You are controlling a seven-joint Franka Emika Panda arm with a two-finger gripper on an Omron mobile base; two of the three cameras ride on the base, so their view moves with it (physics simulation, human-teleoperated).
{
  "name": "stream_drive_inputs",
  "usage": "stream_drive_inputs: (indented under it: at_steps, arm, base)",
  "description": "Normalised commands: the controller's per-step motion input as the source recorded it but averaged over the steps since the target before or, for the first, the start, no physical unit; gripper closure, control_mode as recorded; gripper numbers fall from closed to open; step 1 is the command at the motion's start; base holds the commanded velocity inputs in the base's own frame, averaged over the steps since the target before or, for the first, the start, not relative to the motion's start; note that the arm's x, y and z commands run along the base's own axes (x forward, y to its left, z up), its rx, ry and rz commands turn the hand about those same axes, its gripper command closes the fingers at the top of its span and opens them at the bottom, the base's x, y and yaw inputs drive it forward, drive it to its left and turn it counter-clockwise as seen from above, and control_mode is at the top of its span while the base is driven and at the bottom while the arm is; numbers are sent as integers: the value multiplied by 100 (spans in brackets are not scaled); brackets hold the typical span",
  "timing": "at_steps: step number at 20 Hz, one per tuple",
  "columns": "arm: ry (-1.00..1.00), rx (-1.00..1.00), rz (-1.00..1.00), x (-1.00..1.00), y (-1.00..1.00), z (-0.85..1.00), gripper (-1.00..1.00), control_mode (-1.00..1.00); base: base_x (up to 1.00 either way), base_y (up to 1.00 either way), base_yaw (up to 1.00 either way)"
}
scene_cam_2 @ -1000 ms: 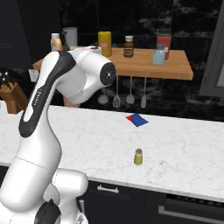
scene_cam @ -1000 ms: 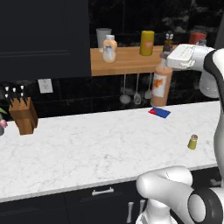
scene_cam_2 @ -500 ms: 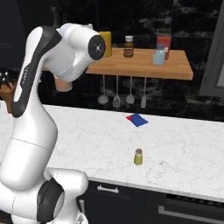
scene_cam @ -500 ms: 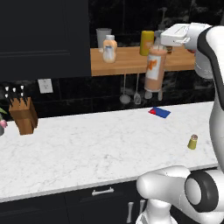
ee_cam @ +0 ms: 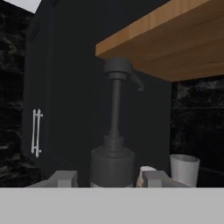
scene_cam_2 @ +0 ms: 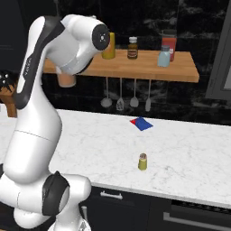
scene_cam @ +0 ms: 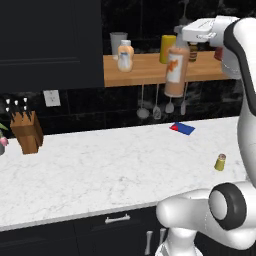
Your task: Put the shaker and condiment bottle from the counter next to their counterparts in the cabinet.
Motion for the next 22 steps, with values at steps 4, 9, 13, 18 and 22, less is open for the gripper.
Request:
stream_drive_inputs:
  at_steps: [4,9,13,18,22]
  arm:
    - [-9,0,0,37,0,0,100,-100]
    - [-11,0,0,32,1,2,100,-100]
    - [0,6,-4,25,8,25,100,-100]
    - [0,6,-5,26,10,23,100,-100]
    - [0,6,-4,29,7,12,100,-100]
  base:
    - [0,0,0]
    - [0,0,0]
    - [0,0,0]
    - [0,0,0]
    - [0,0,0]
